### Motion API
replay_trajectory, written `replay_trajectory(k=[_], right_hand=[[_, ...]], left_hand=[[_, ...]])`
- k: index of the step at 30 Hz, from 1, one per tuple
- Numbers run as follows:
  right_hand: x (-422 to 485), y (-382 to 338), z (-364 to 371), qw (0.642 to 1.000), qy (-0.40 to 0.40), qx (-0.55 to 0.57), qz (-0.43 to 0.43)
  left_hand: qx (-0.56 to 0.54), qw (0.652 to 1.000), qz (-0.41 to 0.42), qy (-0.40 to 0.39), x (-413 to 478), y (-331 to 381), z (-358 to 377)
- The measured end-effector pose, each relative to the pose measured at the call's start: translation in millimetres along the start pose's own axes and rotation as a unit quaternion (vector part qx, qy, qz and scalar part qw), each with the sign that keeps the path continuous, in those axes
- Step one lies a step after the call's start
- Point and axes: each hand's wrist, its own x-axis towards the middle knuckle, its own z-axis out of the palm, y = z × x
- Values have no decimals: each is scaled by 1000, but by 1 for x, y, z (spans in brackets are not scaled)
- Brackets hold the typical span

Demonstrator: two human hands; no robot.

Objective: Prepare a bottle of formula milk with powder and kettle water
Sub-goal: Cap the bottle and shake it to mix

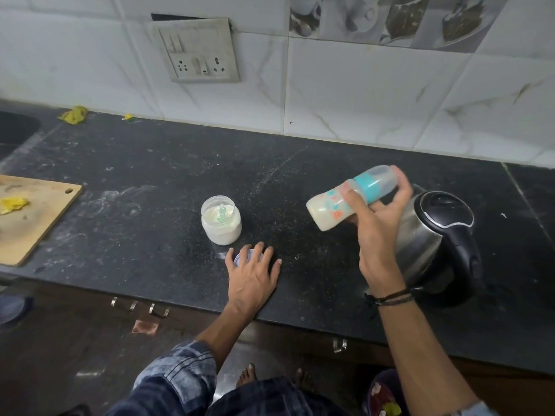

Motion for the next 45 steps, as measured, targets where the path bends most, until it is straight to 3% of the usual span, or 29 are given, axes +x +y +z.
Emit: replay_trajectory(k=[3,7,11,15,19,23,27,31,35,38,42,45], right_hand=[[4,1,1,995,81,56,-25],[3,3,-2,1000,-18,-13,20],[7,3,0,994,82,66,-9],[6,4,-2,1000,-9,-14,19],[8,1,-2,997,55,44,-27],[6,-2,0,999,-35,-18,0],[8,-4,3,996,58,52,-41],[8,-3,1,1000,-6,4,-3],[10,-5,2,994,74,71,-26],[11,-3,0,1000,-2,1,12],[9,-5,2,995,67,69,-16],[10,-5,5,1000,12,23,5]], left_hand=[[1,1000,-6,1,0,1,1],[1,1000,-2,1,0,0,1],[3,1000,-6,7,0,1,1],[5,1000,-1,-1,0,0,1],[8,1000,-3,7,0,1,1],[7,1000,5,10,0,-1,2],[6,1000,-1,15,0,-1,6],[3,1000,5,21,-1,-2,7],[6,1000,0,16,0,-2,7],[4,1000,6,16,-1,-2,6],[5,1000,1,14,0,0,4],[6,1000,5,12,0,0,3]])
